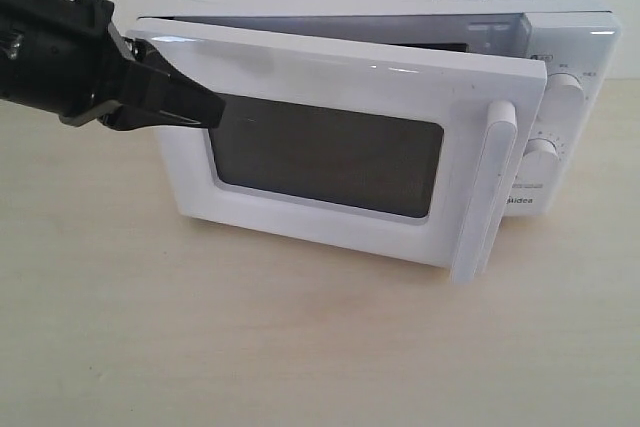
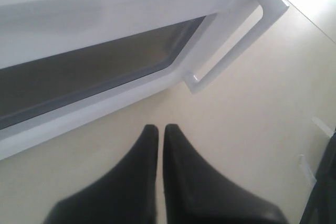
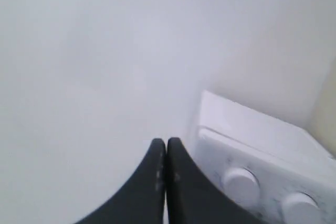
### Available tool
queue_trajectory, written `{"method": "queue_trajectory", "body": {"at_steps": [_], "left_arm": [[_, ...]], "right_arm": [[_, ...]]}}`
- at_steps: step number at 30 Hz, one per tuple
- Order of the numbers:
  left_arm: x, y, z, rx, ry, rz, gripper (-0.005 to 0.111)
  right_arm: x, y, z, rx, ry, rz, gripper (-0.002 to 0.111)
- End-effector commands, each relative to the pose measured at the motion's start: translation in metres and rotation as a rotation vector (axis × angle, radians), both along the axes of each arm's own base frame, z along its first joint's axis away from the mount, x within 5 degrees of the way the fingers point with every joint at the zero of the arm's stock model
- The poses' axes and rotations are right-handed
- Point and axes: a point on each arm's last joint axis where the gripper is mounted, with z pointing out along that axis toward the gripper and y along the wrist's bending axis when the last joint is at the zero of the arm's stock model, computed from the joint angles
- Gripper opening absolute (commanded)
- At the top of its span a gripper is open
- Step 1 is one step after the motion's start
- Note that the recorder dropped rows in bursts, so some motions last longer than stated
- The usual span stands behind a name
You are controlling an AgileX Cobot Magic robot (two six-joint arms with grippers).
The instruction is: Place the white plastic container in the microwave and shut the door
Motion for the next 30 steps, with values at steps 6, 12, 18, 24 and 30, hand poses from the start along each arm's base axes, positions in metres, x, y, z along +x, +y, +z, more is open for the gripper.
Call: {"method": "queue_trajectory", "body": {"at_steps": [6,12,18,24,30], "left_arm": [[-0.002,-0.002,-0.001,-0.002,0.006,-0.013,0.004],[-0.002,-0.002,-0.001,-0.002,0.006,-0.013,0.004],[0.0,-0.001,-0.001,-0.001,-0.011,0.008,0.004],[0.0,-0.002,0.0,-0.009,-0.006,0.008,0.004],[0.0,-0.002,0.0,-0.009,-0.005,0.007,0.004]], "right_arm": [[-0.018,-0.025,0.024,0.112,-0.329,-0.267,0.0],[-0.025,0.014,0.067,-0.724,-0.365,-0.187,0.0],[-0.037,0.027,0.137,-1.121,-0.331,-0.191,0.0],[-0.013,0.038,0.162,-1.283,-0.248,-0.051,0.0],[0.023,0.046,0.147,-1.309,-0.126,0.155,0.0]]}}
